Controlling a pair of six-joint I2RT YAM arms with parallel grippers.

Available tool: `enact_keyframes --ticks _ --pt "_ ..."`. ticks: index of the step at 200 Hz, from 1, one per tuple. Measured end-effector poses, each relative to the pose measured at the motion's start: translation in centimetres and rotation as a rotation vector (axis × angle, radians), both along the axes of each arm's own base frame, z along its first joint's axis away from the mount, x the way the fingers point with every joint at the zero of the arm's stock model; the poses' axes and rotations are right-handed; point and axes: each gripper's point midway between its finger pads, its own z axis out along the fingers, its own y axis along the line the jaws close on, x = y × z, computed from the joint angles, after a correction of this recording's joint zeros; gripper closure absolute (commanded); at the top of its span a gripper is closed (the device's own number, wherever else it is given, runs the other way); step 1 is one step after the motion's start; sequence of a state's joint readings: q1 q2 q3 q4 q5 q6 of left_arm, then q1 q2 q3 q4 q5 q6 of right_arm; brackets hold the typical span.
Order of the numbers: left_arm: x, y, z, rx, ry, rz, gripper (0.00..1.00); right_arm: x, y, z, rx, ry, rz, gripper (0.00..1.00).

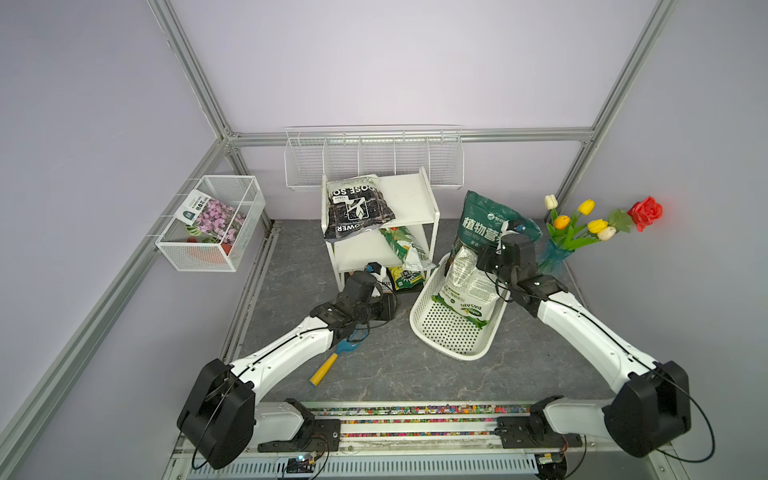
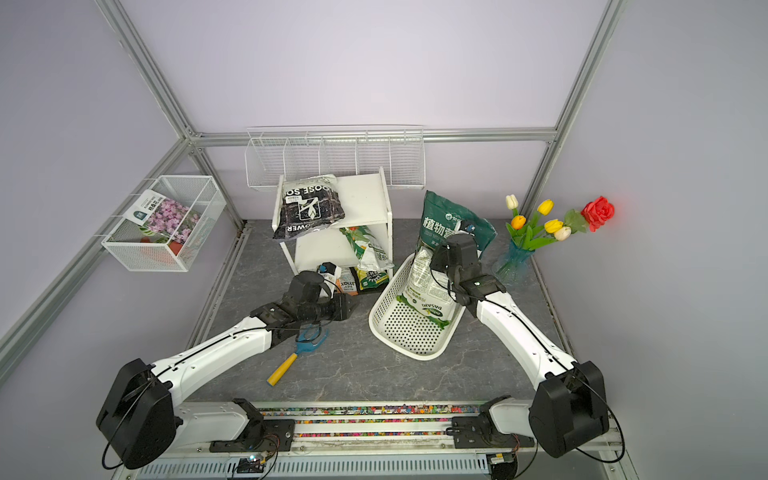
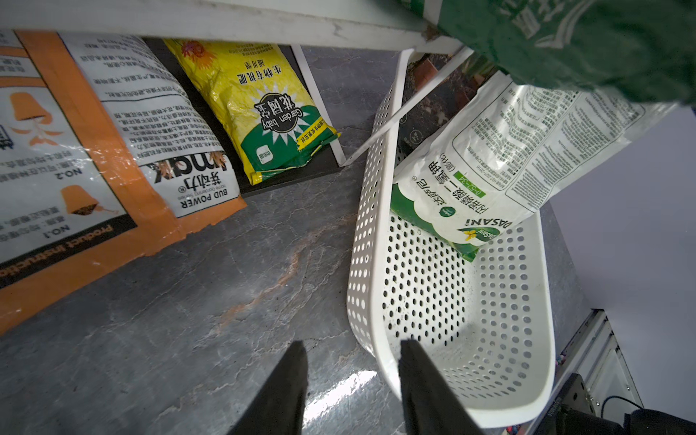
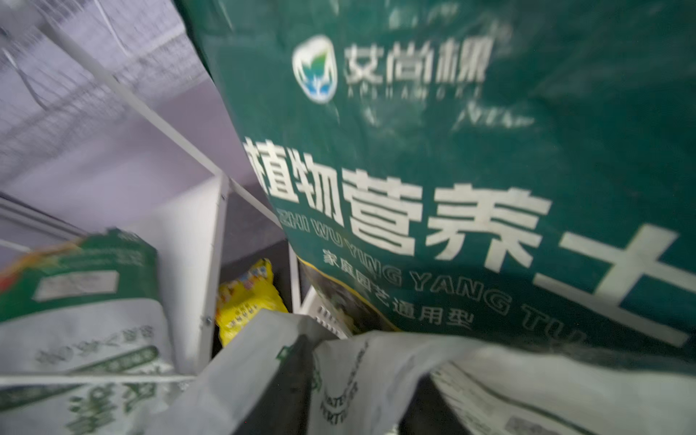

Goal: Take down the fertilizer bag from the shelf
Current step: Place the fertilizer bag in the storage box.

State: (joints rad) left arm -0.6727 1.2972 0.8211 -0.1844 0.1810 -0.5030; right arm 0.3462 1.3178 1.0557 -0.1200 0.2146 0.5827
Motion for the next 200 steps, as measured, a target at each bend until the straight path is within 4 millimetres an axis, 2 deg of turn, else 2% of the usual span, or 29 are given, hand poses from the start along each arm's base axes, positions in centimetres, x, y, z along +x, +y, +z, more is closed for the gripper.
enact_keyframes --ticks 19,42,59,94,135,160,179,200 --pt "0.0 0.0 0.0 0.001 0.0 0.001 0.56 0.2 0.1 1.2 0.02 -0.042 0.0 0.27" --pt "0.0 0.1 0.0 0.003 -0.001 0.003 0.56 0.2 0.3 1.8 0.03 -0.058 0.009 0.17" --pt "0.0 0.1 0.0 0.003 -0.001 0.004 0.56 0.1 0.6 2.0 0.045 -0.058 0.023 0.02" --pt "0.0 0.2 -0.2 0.009 0.003 0.007 0.56 -0.2 1.1 3.5 0.072 -0.078 0.055 0.02" --pt "0.2 0.4 -0.3 0.016 0.004 0.026 0.55 -1.5 1.6 7.9 0.117 -0.161 0.107 0.04" --pt "0.2 0.7 -0.6 0.026 0.017 0.042 0.55 -2.6 2.3 9.9 0.13 -0.191 0.173 0.08" --pt "0.3 1.0 -0.6 0.036 0.011 0.057 0.54 -3.5 3.2 10.3 0.123 -0.182 0.233 0.1" --pt "0.6 1.4 -0.2 0.039 0.001 0.09 0.53 -4.9 4.9 9.5 0.125 -0.141 0.309 0.1"
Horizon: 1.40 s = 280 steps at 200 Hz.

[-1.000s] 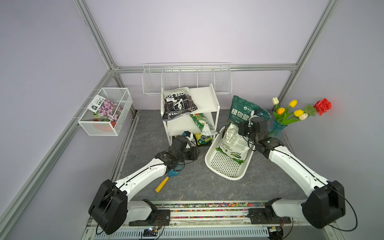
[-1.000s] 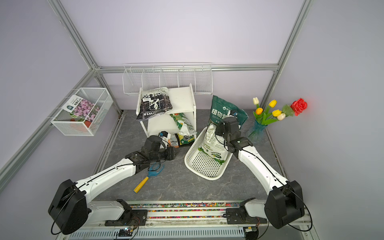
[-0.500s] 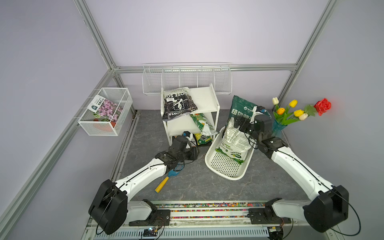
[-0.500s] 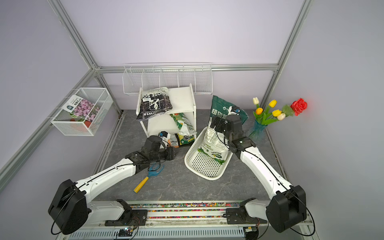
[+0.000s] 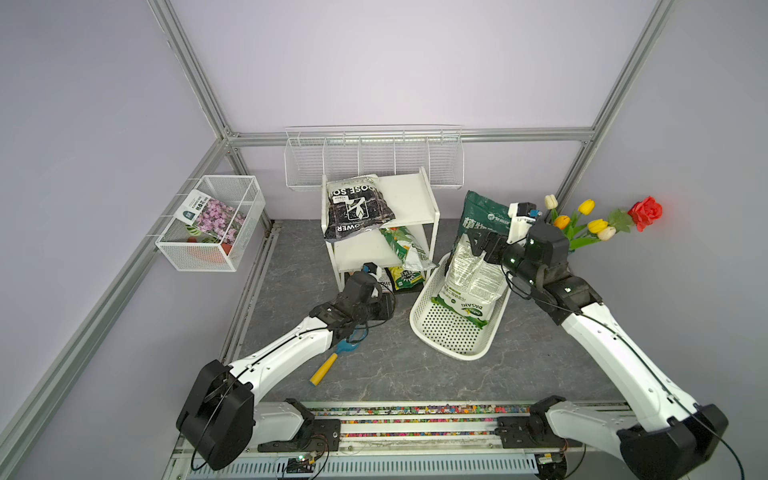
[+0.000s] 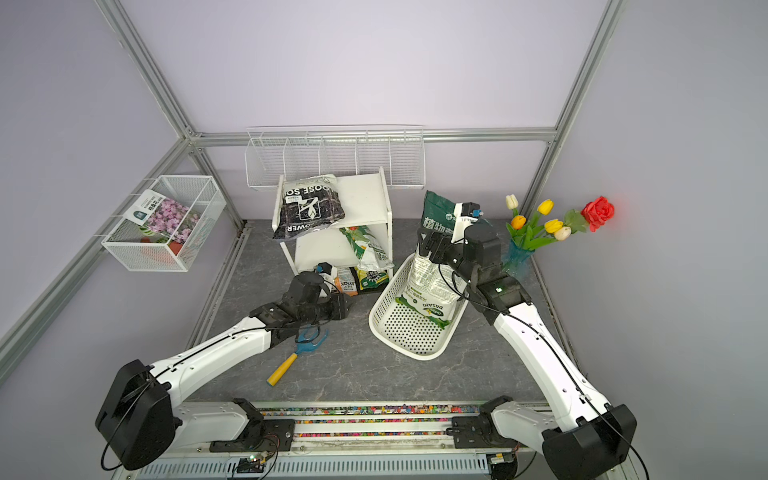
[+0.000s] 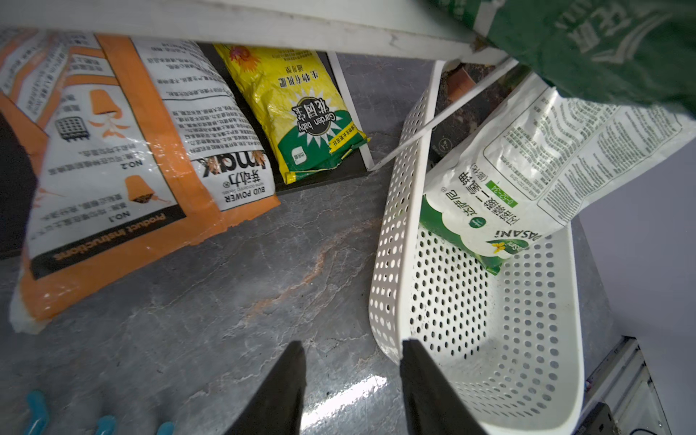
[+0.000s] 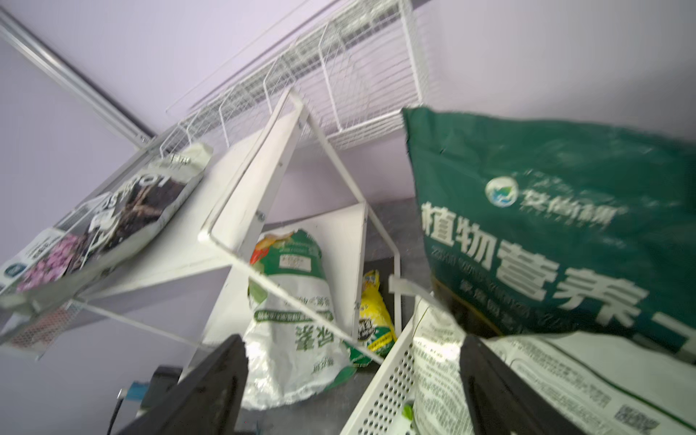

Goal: Take down the fertilizer bag from the shelf
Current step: Place the fertilizer bag in the storage box, then pick up the fertilizer bag from the shelf.

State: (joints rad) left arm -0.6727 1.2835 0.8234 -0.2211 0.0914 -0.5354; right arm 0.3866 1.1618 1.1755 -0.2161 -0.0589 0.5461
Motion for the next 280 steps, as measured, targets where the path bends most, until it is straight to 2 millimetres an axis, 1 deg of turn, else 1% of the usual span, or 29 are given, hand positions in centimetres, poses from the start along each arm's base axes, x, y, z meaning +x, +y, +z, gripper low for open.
enact_keyframes --ticks 15,35,52,65,94,127,155,169,182,198,229,263,280 --pt "0.2 0.4 0.8 -0.011 -0.021 0.026 0.53 -1.4 1.6 -1.0 0.033 0.03 0.058 0.1" --pt "0.4 0.9 2.7 -0.047 -0.069 0.063 0.52 -3.1 3.7 -3.3 0.095 0.091 0.107 0.11" --pt "0.5 1.5 4.2 -0.076 -0.114 0.094 0.51 -4.0 5.3 -5.2 0.15 0.145 0.129 0.11" --pt "0.5 1.9 4.7 -0.084 -0.133 0.111 0.51 -4.3 6.2 -6.2 0.201 0.177 0.133 0.11" --pt "0.2 2.8 4.4 -0.078 -0.144 0.142 0.5 -3.3 7.3 -7.4 0.334 0.222 0.105 0.13" --pt "-0.6 4.4 3.1 -0.062 -0.147 0.187 0.48 -2.0 9.3 -8.6 0.454 0.28 0.099 0.17" --pt "-1.2 5.9 2.8 -0.064 -0.17 0.232 0.44 -1.8 11.0 -10.3 0.524 0.343 0.105 0.17" --pt "-1.4 6.5 2.9 -0.065 -0.184 0.251 0.44 -2.0 11.6 -11.2 0.543 0.373 0.103 0.17" --pt "-1.5 6.9 3.0 -0.064 -0.196 0.264 0.44 -2.0 11.9 -11.6 0.56 0.387 0.103 0.17" --pt "-1.5 7.2 3.1 -0.066 -0.204 0.277 0.43 -1.9 12.3 -11.6 0.584 0.392 0.104 0.17" --pt "-1.5 7.3 3.2 -0.07 -0.208 0.285 0.43 -1.0 12.7 -11.9 0.614 0.379 0.093 0.17" --pt "-1.5 7.3 3.2 -0.071 -0.208 0.285 0.43 0.3 13.4 -12.8 0.623 0.375 0.082 0.2" --pt "-1.6 7.4 3.3 -0.072 -0.21 0.284 0.43 1.0 13.8 -12.5 0.629 0.363 0.086 0.22"
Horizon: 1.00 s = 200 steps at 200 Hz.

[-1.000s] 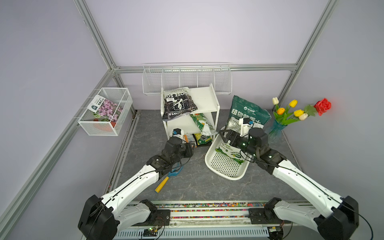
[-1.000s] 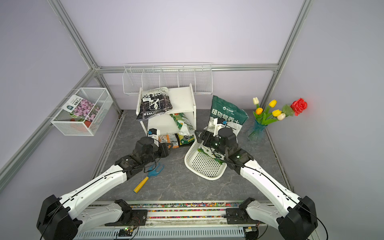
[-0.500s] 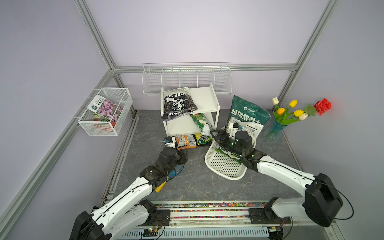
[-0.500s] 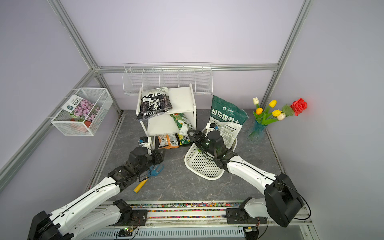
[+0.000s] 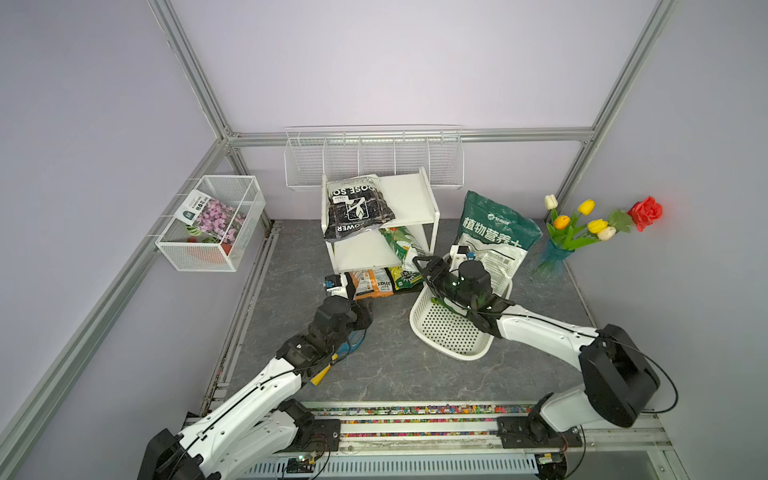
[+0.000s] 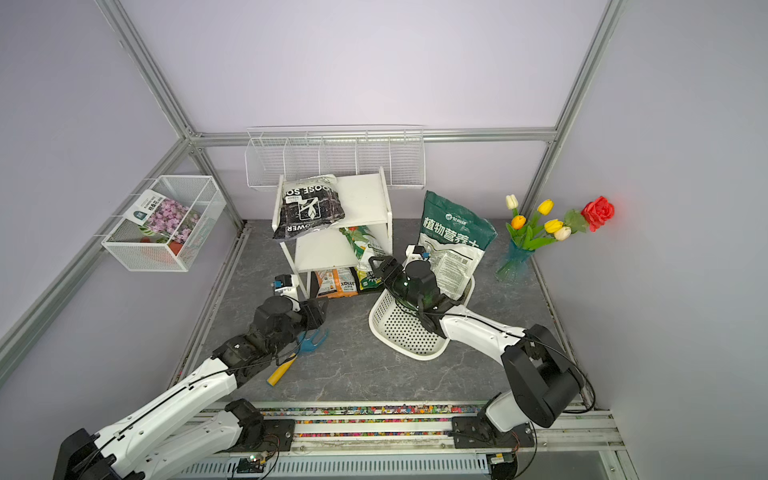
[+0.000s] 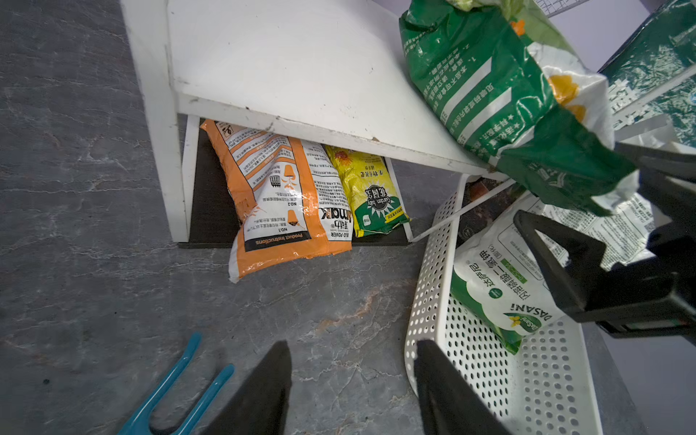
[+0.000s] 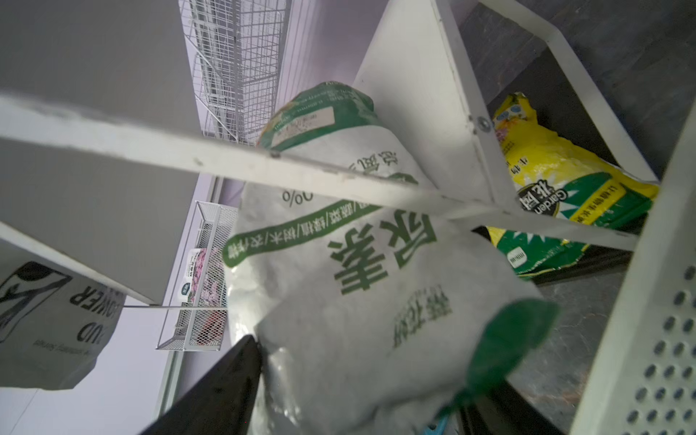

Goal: Take down the fertilizer bag from the shelf
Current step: Pick up the fertilizer bag from the shelf.

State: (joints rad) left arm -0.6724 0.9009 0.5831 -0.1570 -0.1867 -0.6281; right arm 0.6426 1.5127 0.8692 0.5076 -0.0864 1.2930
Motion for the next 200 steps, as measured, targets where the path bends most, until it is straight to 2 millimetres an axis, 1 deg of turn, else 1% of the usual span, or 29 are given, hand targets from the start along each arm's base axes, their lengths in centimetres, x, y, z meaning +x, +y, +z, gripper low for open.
enact_keyframes --ticks 12,28,44,76,84,95,100,105,179,200 --pt "0.0 0.0 0.1 -0.002 -0.002 0.0 0.43 0.4 0.3 0.5 0.007 -0.012 0.0 0.25" --pt "-0.1 0.0 0.1 -0.004 -0.003 -0.001 0.43 0.8 0.4 1.0 0.012 -0.032 -0.005 0.35" --pt "-0.1 0.0 0.1 -0.003 0.0 -0.003 0.43 1.0 0.4 1.2 0.019 -0.039 -0.009 0.41" --pt "-0.3 0.1 -0.6 0.001 0.014 -0.001 0.43 1.3 0.4 1.2 0.024 -0.048 -0.008 0.61" --pt "-0.4 0.2 -0.7 0.004 0.018 0.0 0.43 1.3 0.5 1.2 0.029 -0.047 -0.008 0.69" --pt "-0.4 0.2 -0.9 0.007 0.021 0.0 0.43 1.3 0.6 1.2 0.028 -0.057 0.0 0.9" --pt "-0.4 0.2 -0.9 0.007 0.021 0.0 0.43 1.4 0.6 1.2 0.033 -0.055 -0.002 0.96" --pt "-0.4 0.2 -0.9 0.006 0.021 0.0 0.43 1.4 0.7 1.1 0.037 -0.051 -0.001 1.0" --pt "-0.4 0.3 -0.8 0.005 0.019 0.0 0.43 1.6 0.7 1.2 0.003 -0.059 0.015 1.0" --pt "-0.4 0.3 -0.8 0.005 0.019 0.0 0.43 1.6 0.9 2.0 -0.029 -0.073 0.036 1.0"
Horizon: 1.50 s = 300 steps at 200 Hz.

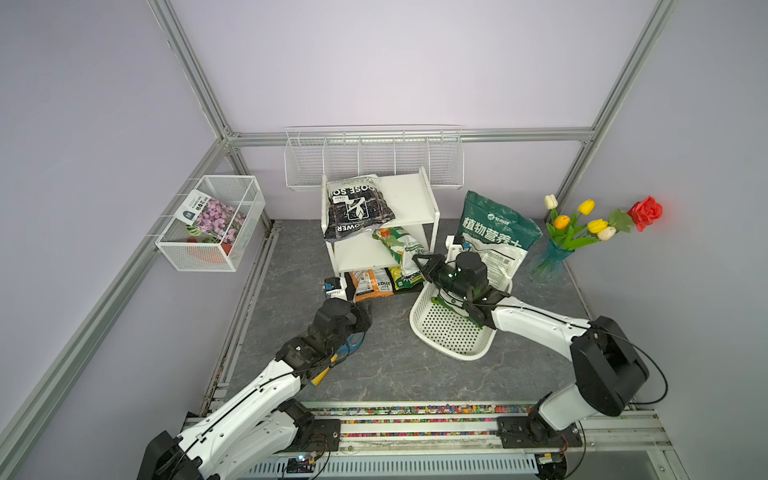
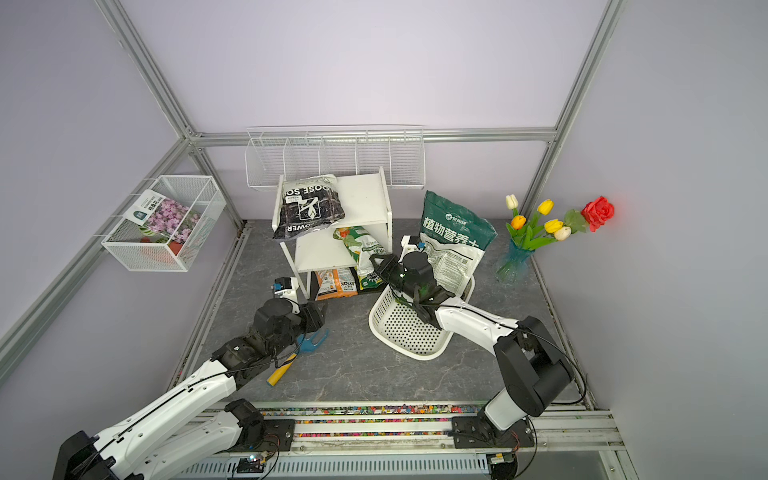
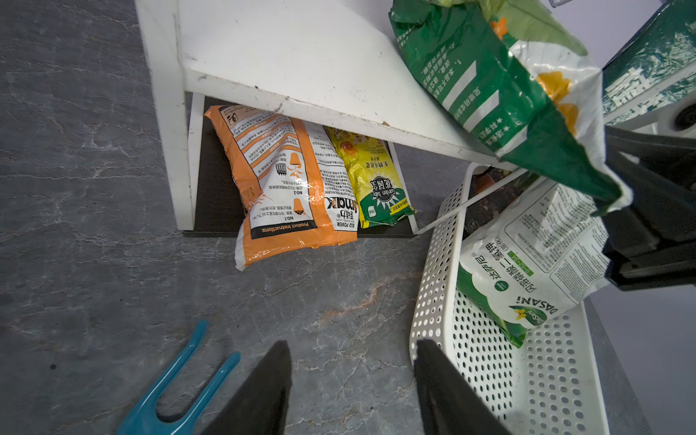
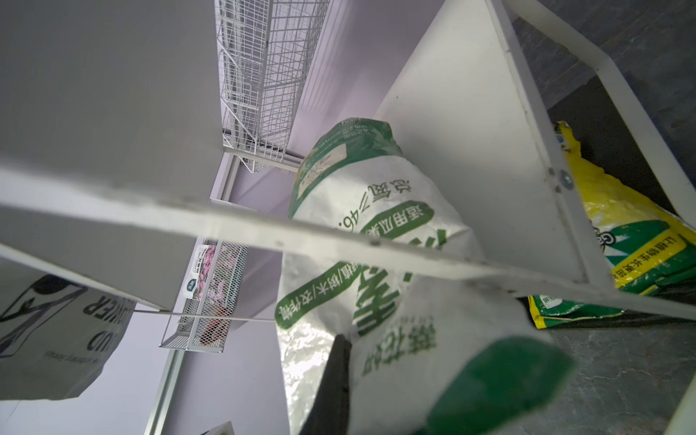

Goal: Take down the fertilizer bag from the shelf
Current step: Pick up the fertilizer bag from the shelf, then place the fertilizer bag in the storage box.

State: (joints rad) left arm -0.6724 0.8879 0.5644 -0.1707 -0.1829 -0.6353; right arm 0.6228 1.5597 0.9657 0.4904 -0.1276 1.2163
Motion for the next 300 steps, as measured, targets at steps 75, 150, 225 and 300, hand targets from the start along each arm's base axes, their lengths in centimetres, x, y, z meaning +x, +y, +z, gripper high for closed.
enact_keyframes --ticks 75,150,225,300 --pt "0.0 0.0 -0.1 0.001 0.001 0.0 0.43 -2.8 -0.7 9.2 -0.051 -0.185 0.088 1.0" --pt "0.2 -0.4 -0.8 0.017 0.027 -0.008 0.43 -5.4 -1.5 9.6 -0.147 -0.171 0.17 1.0" --pt "0.8 -1.6 -0.9 0.025 0.051 -0.044 0.43 -9.3 -5.6 12.4 -0.19 -0.219 0.181 1.0" --pt "1.5 -2.7 -1.3 0.032 0.081 -0.067 0.43 -10.8 -7.4 7.1 -0.314 -0.109 0.199 1.0"
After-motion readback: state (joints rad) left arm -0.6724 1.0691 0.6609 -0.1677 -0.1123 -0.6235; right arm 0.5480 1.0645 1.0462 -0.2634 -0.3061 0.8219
